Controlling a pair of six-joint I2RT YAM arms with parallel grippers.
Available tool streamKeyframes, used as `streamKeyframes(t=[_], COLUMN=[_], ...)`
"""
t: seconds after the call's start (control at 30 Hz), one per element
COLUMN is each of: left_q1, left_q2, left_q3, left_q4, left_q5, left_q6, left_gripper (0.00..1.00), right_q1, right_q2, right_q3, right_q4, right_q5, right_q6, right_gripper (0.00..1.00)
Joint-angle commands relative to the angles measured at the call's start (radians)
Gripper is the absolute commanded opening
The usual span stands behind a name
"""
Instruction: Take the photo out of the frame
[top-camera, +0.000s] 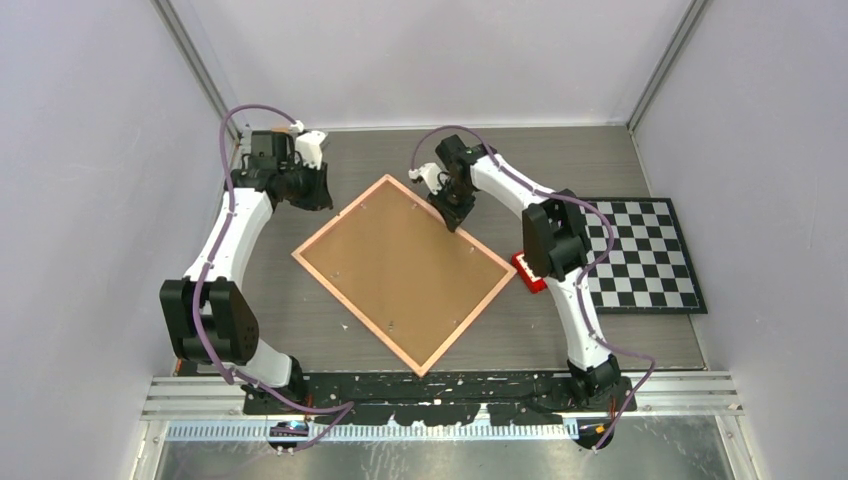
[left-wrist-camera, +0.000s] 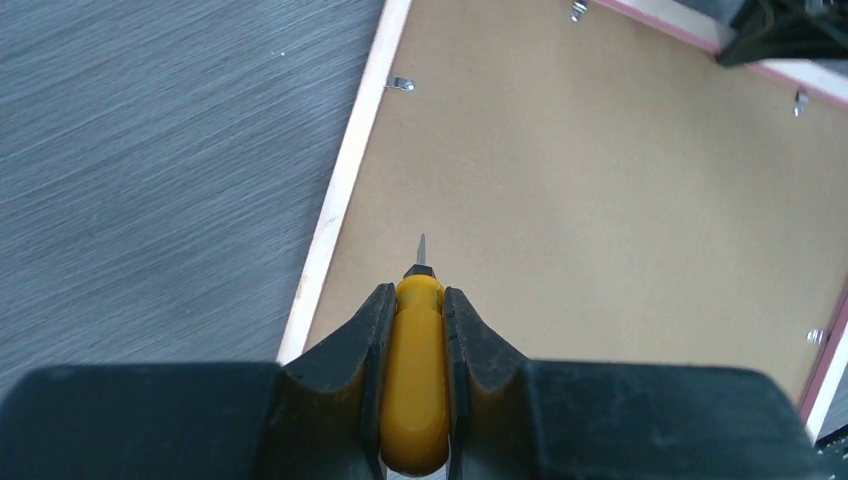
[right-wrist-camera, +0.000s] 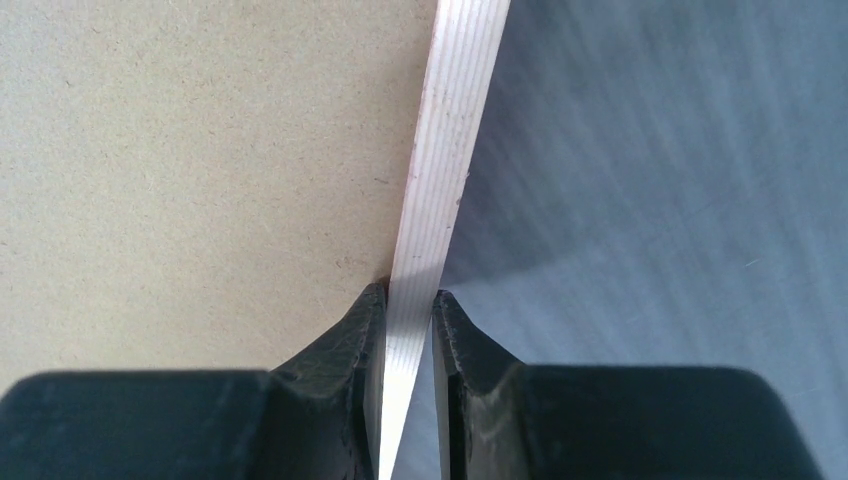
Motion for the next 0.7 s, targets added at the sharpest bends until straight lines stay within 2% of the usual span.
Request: streamKeyframes(t=[0.0,0.1,0.3,0.5,0.67], left_q1=[0.004,-0.001,-0.036,-0.04,-0.04], left_q2=[-0.035,-0.03,-0.009,0.008,-0.019], left_q3=[-0.005,-0.008,-0.019,-0.011,-0.031], left_q4=[0.002,-0.001,-0.054,-0.086,-0.115], left_q5=[0.05,0.054,0.05,0.05,0.045], left_q6=[0.062,0.12,0.305,0.279,0.266], left_gripper=[0.0,0.0,0.0,0.0,0.0], right_q1=[-0.001,0.006,0.006,0.008,0.021], right_q2=[0.039,0.057,0.043,0.047,0.067], right_q3=[0.175,0.217,0.2,0.221,0.262], right_q4=[-0.09,-0.119,-0.108,-0.079,0.03], right_q5=[-0.075,-0.098,-0.156,-0.253,-0.286], right_q6=[-0.199,-0.283,-0.437,-0.477,-0.462], right_gripper=[0.01,0.01,0.0,0.01,0.01])
